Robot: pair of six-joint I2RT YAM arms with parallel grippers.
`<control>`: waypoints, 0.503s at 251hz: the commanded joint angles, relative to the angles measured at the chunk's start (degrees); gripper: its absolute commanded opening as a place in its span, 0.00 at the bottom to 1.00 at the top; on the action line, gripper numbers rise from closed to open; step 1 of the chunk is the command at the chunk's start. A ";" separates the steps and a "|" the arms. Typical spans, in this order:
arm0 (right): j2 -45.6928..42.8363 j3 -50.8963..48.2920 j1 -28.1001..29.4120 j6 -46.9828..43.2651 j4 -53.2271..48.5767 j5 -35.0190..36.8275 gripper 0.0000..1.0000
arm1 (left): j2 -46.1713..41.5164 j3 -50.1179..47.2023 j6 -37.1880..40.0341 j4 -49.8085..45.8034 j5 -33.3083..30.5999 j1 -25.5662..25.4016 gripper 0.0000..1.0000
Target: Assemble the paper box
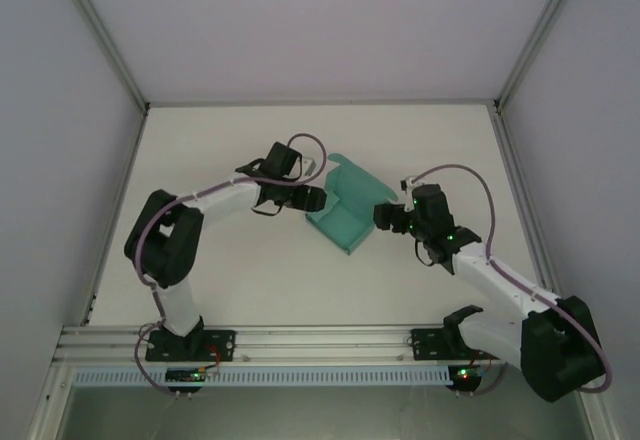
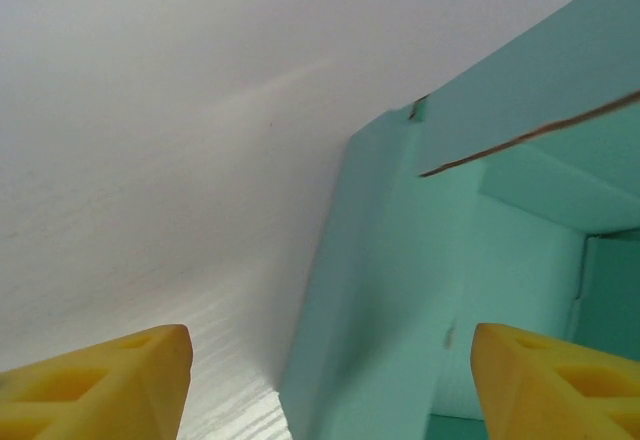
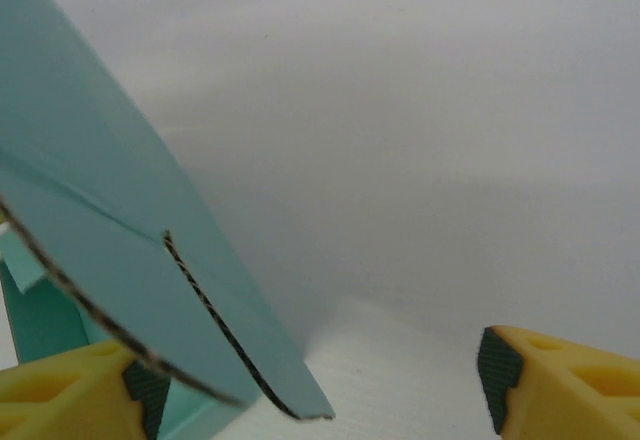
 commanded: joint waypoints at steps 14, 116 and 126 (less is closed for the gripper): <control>7.00 3.78 -0.92 -12.09 4.65 -12.70 0.72 | 1.15 1.69 2.75 3.16 8.08 0.95 0.73; 15.32 8.72 -3.77 -19.22 8.59 -22.36 0.15 | 6.20 4.31 5.46 0.93 8.10 1.85 0.55; 15.52 8.96 -3.84 -19.99 8.38 -22.68 0.12 | 6.11 4.18 5.42 1.41 8.22 1.96 0.53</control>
